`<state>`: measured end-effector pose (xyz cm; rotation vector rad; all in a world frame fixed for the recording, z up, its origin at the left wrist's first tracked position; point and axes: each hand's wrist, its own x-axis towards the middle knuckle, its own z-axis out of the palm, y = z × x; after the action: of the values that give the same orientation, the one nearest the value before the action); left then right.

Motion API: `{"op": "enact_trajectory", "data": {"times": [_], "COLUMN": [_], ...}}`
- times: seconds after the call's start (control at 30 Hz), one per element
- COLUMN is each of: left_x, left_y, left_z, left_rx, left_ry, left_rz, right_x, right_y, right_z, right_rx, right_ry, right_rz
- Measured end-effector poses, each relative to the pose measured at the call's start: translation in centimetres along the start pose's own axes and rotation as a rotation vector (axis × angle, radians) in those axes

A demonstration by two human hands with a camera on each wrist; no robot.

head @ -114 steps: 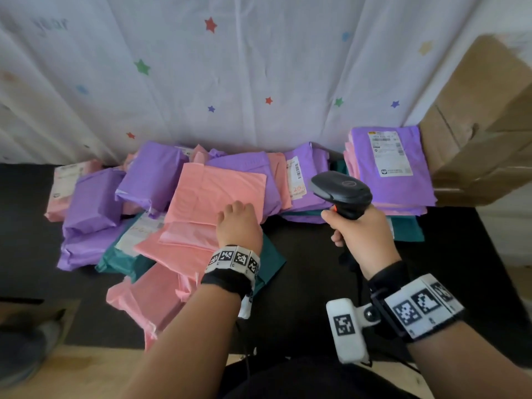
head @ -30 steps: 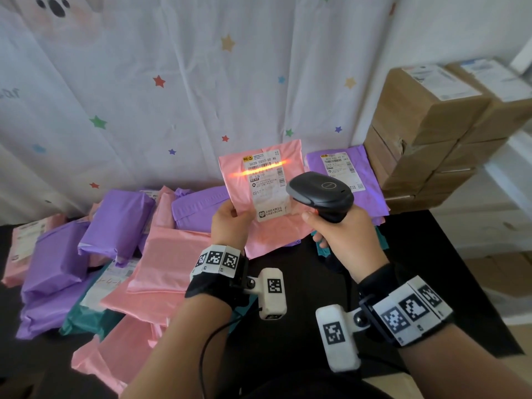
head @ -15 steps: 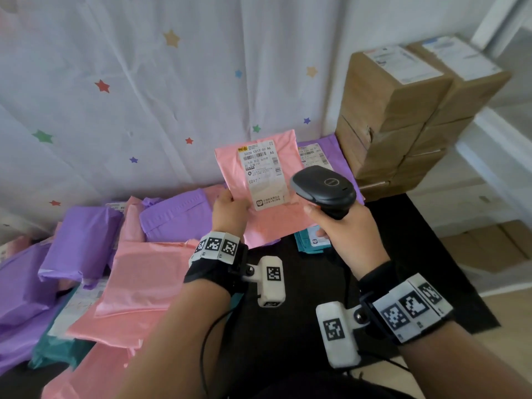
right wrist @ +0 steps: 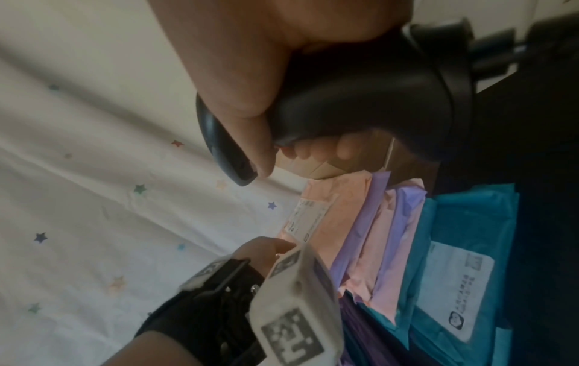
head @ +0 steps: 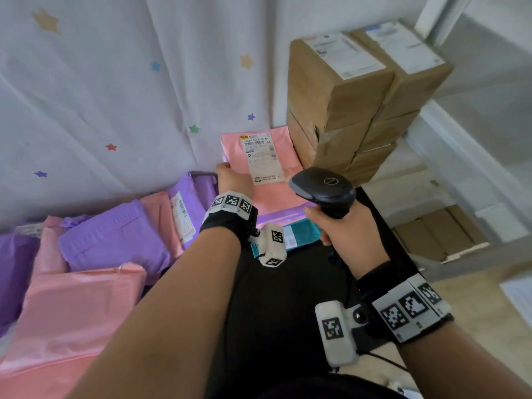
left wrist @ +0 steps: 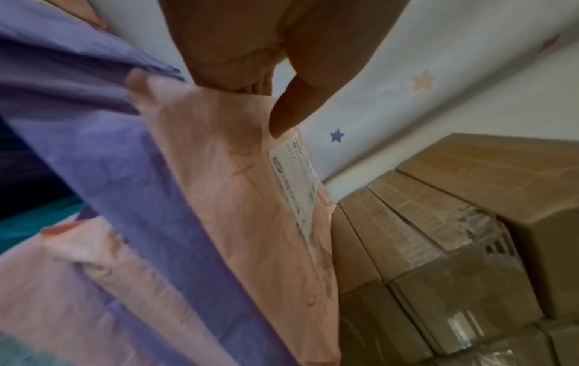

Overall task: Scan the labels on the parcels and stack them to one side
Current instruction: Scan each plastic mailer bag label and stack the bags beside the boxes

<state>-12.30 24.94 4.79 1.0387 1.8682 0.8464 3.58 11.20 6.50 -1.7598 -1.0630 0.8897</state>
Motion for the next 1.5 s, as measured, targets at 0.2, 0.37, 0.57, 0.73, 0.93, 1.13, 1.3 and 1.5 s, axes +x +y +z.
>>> {"op": "enact_trajectory", "data": {"times": [0.2, 0.37, 0.57, 0.73, 0.93, 1.13, 1.3, 1.5], "left_x": [-0.4, -3.5, -6.9, -8.9, -9.9, -10.0, -9.9, -9.4], "left_y": [0.1, -1.9, -8.5, -14.3, -18.7, -19.8, -19.2, -18.2], "left_z": [-0.1, -4.6, -12.5, -18.9, -20.1, -20.2, -20.3, -21.1], "left_rx": [0.161, 0.274, 0.577, 0.773, 1.106, 1.149, 1.137, 1.095], "left_ry": [-0.009, 0.065, 0.062, 0.204, 0.196, 0.230, 0.178, 0.205], "left_rz": [0.073, 0.294, 0.245, 0.111, 0.081, 0.191, 0.211, 0.214], "right_x": [0.0, -1.1, -4.3, -7.1, -9.3, -10.1, -10.4, -10.2], "right_y": [-0.1, -0.7, -1.5, -2.3, -2.9, -3.1, -3.4, -3.8], "right_z": [0.3, 2.3, 7.1, 11.5, 14.5, 14.8, 14.8, 14.7], "right_rx": [-0.025, -0.007, 0.028, 0.032, 0.023, -0.010, -0.015, 0.018], "right_ry": [-0.007, -0.050, -0.158, -0.261, -0.335, -0.346, -0.336, -0.320], "right_rz": [-0.006, -0.034, -0.073, -0.092, -0.114, -0.114, -0.104, -0.125]}}
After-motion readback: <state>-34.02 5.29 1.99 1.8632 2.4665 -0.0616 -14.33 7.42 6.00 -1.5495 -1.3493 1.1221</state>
